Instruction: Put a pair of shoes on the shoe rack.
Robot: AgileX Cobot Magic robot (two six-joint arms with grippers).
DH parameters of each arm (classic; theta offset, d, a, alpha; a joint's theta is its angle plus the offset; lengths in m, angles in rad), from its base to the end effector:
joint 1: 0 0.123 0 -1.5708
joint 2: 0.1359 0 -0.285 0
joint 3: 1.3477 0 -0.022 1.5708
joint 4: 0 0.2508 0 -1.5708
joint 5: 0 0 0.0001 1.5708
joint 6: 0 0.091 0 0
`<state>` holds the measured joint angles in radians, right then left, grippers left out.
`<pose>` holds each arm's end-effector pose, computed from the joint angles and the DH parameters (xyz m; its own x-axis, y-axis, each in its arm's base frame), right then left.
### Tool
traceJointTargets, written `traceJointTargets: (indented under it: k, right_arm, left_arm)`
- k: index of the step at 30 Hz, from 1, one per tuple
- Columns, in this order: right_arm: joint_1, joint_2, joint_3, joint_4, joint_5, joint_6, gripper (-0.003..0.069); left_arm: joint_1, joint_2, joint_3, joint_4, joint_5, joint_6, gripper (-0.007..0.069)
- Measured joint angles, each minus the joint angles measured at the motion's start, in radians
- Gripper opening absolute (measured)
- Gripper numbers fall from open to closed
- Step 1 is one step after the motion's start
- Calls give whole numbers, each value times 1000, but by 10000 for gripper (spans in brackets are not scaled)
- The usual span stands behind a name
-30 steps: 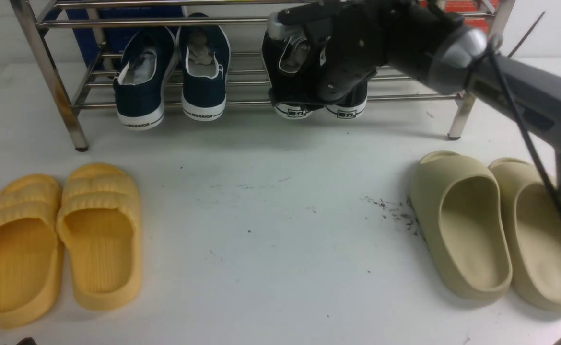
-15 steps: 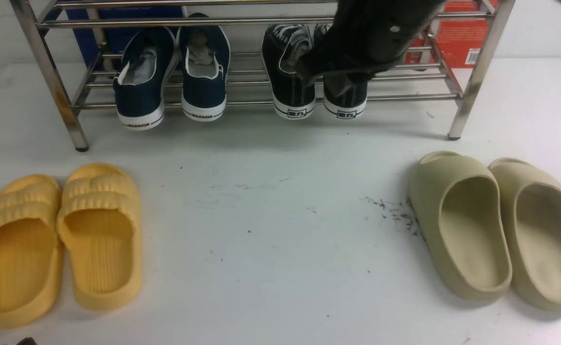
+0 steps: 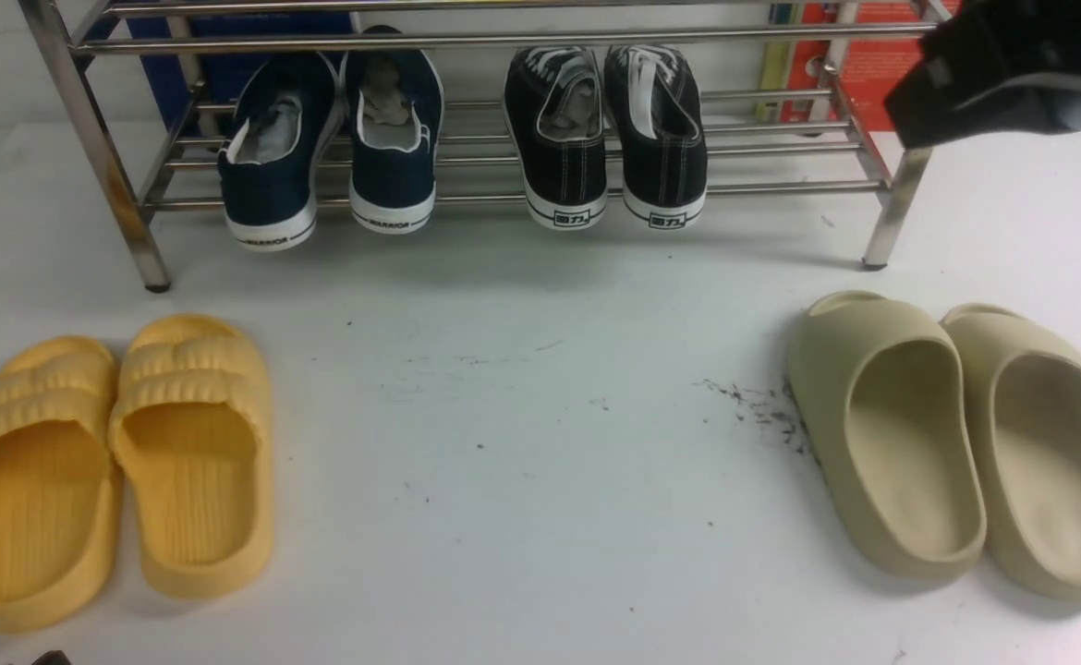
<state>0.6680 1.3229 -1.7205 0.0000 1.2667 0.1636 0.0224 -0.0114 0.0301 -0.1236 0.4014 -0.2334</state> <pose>0.1918 0.1513 0.4784 -0.6467 -0.3028 -0.7001 -0.5210 0.8457 0.1156 0.0520 -0.0032 0.1679 -0.3127 -0.3470 -0.8842 -0.0885 0.9375 -0.3366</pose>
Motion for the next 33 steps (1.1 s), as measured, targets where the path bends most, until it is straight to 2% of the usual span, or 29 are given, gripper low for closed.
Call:
traceJointTargets:
  k: [2, 5, 6, 10, 13, 18, 22, 28, 33]
  right_arm:
    - [0, -24, 0, 12, 0, 0, 105]
    - [0, -50, 18, 18, -2, -24, 49]
    - [-2, -68, 49, 18, -4, -52, 14]
    - [-72, -199, 284, 34, -45, -134, -3]
    - [-182, -388, 589, 49, -211, -175, -3]
    - [-411, -790, 1143, 45, -638, -197, -3]
    - [-558, -1070, 1450, 44, -838, -197, -3]
    - [-643, -1265, 1697, 44, -897, -195, -3]
    - [-649, -1324, 1737, 44, -891, -191, -3]
  left_arm:
    - [0, 0, 0, 0, 0, 0, 238]
    - [0, 0, 0, 0, 0, 0, 238]
    - [0, 0, 0, 0, 0, 0, 238]
    - [0, 0, 0, 0, 0, 0, 238]
    - [0, 0, 0, 0, 0, 0, 238]
    - [0, 0, 0, 0, 0, 0, 238]
    - [0, 0, 0, 0, 0, 0, 238]
    - [0, 0, 0, 0, 0, 0, 238]
    - [0, 0, 0, 0, 0, 0, 238]
